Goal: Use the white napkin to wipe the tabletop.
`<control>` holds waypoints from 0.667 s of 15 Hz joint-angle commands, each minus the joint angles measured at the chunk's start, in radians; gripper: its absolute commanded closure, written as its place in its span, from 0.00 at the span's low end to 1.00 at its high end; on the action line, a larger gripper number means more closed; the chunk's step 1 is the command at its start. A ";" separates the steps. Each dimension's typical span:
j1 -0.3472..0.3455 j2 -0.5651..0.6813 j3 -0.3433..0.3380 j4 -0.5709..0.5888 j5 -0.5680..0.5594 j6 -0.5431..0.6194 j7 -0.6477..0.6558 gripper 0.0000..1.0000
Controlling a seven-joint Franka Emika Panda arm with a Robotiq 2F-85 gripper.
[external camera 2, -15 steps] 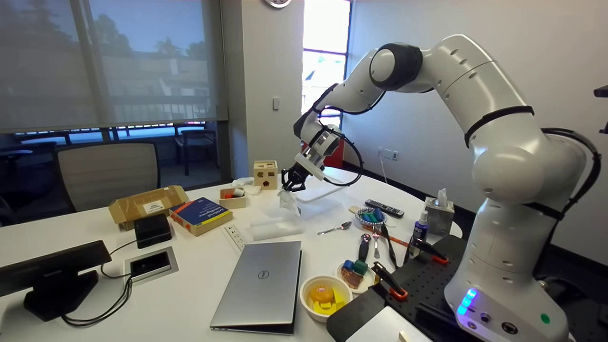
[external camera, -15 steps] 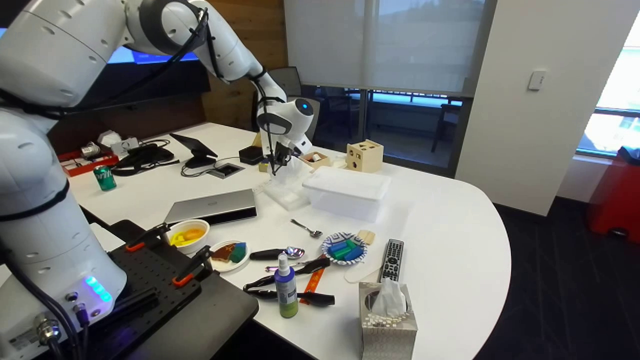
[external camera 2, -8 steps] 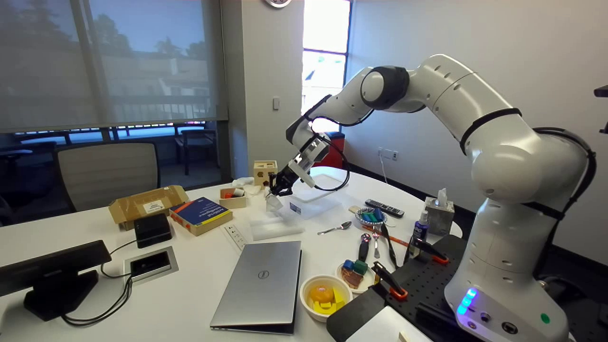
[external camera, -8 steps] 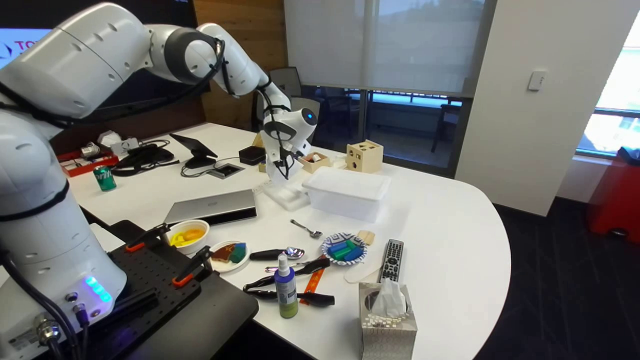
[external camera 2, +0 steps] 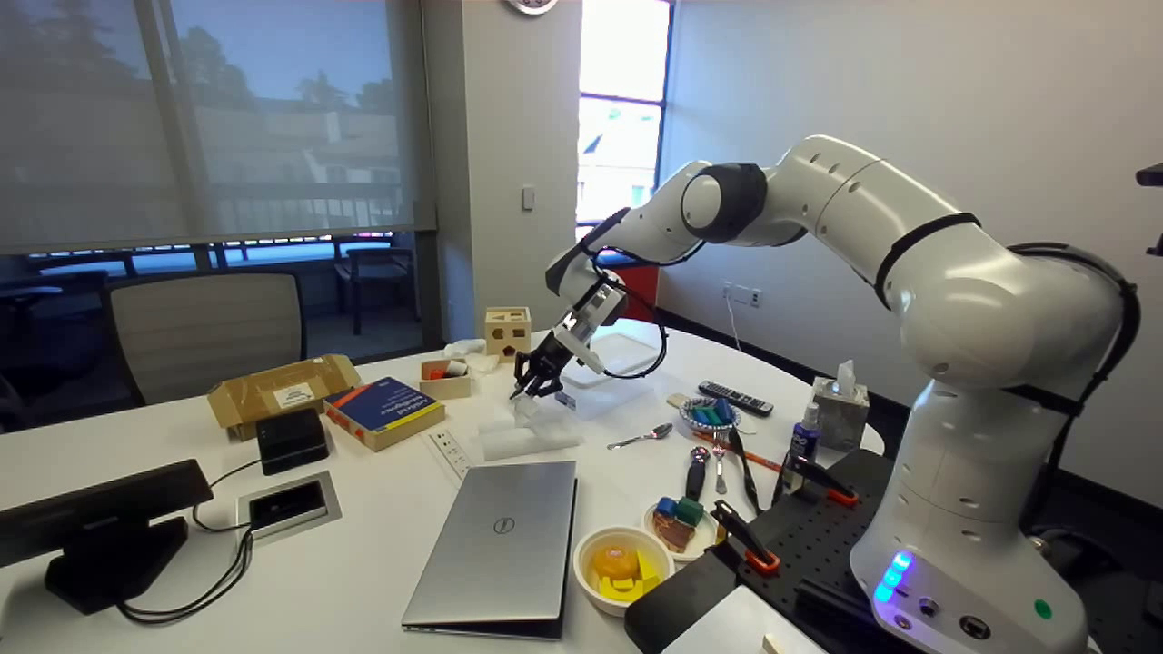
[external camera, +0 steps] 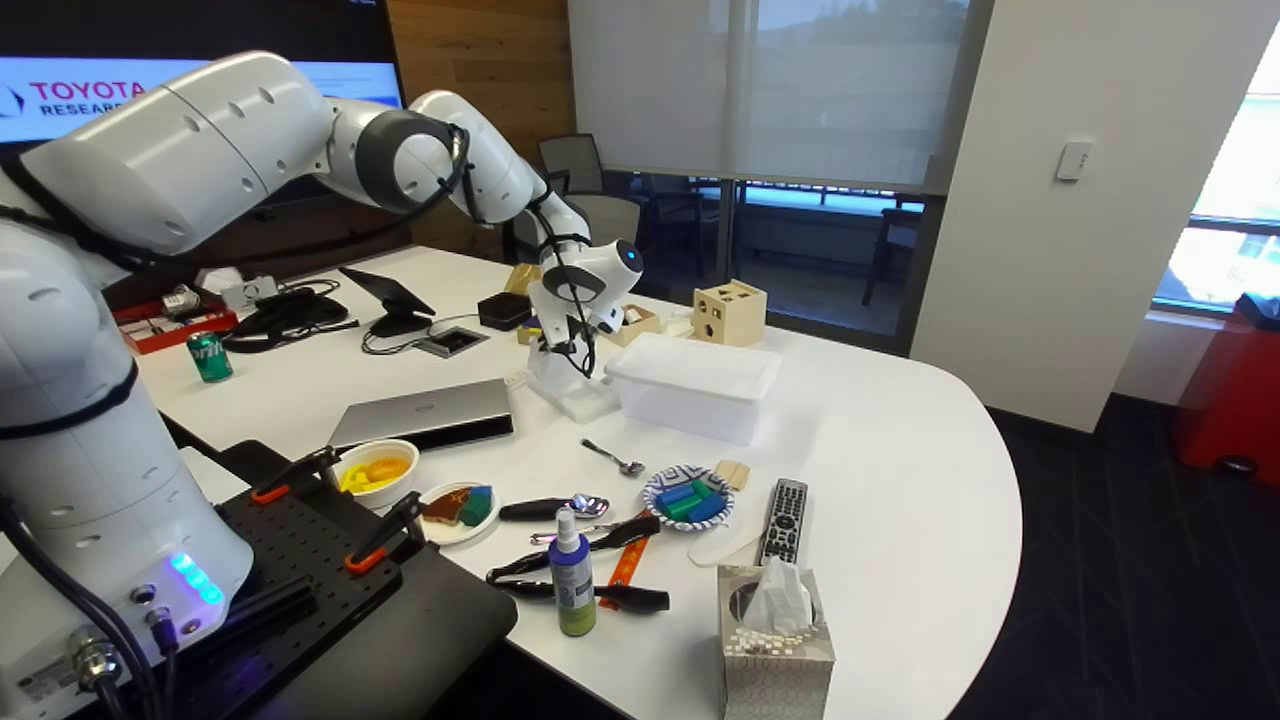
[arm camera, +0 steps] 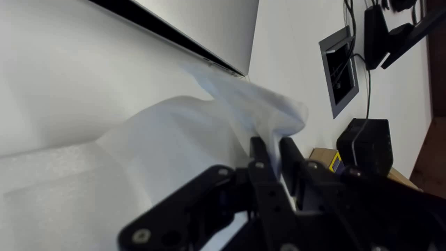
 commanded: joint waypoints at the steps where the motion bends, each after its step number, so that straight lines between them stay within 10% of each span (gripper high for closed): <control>1: 0.016 0.033 -0.017 0.085 -0.104 -0.051 0.101 0.50; 8: 0.020 0.022 -0.005 0.120 -0.300 -0.050 0.240 0.00; 10: 0.018 0.018 0.001 0.125 -0.341 -0.047 0.264 0.00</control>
